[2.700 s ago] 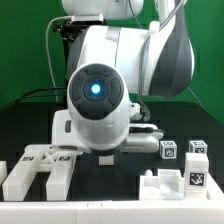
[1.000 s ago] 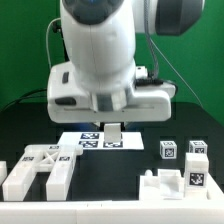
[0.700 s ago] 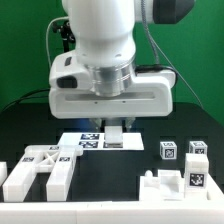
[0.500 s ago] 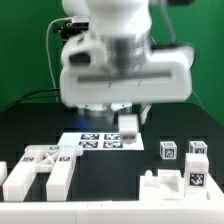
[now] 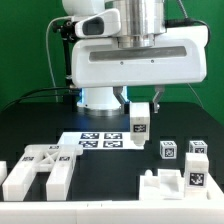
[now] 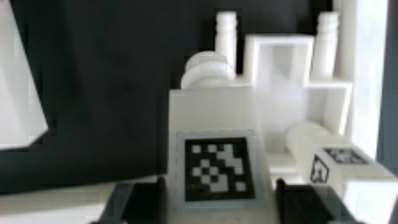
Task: Assemble chair
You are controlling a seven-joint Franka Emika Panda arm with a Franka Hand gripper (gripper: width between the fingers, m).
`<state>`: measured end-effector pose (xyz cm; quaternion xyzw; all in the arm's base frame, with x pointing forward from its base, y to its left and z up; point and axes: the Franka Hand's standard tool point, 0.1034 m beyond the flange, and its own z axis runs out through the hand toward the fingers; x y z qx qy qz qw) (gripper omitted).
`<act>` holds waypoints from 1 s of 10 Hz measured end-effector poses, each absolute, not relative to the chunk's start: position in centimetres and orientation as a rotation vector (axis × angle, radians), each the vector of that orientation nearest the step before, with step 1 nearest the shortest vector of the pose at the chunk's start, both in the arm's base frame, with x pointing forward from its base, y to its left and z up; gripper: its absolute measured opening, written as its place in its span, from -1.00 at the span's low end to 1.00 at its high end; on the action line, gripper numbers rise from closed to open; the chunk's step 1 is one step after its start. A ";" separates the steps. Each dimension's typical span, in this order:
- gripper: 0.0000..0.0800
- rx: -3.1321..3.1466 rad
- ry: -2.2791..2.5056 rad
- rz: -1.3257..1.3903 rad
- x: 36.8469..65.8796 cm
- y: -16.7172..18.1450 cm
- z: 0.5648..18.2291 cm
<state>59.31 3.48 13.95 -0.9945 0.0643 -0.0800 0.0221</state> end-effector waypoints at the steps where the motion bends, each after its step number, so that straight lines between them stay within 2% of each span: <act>1: -0.29 -3.084 0.171 -0.416 59.3 3.8 13.4; 6: -0.29 -2.996 0.085 -1.098 62.8 3.7 13.8; 7: -0.29 -3.014 0.087 -1.041 62.4 3.8 12.9; 10: -0.29 -3.021 0.088 -1.011 62.4 3.4 12.9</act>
Offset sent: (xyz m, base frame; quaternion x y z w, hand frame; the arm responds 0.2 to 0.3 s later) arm 0.0325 0.0171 0.0008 0.0386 0.1646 -0.0151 0.9855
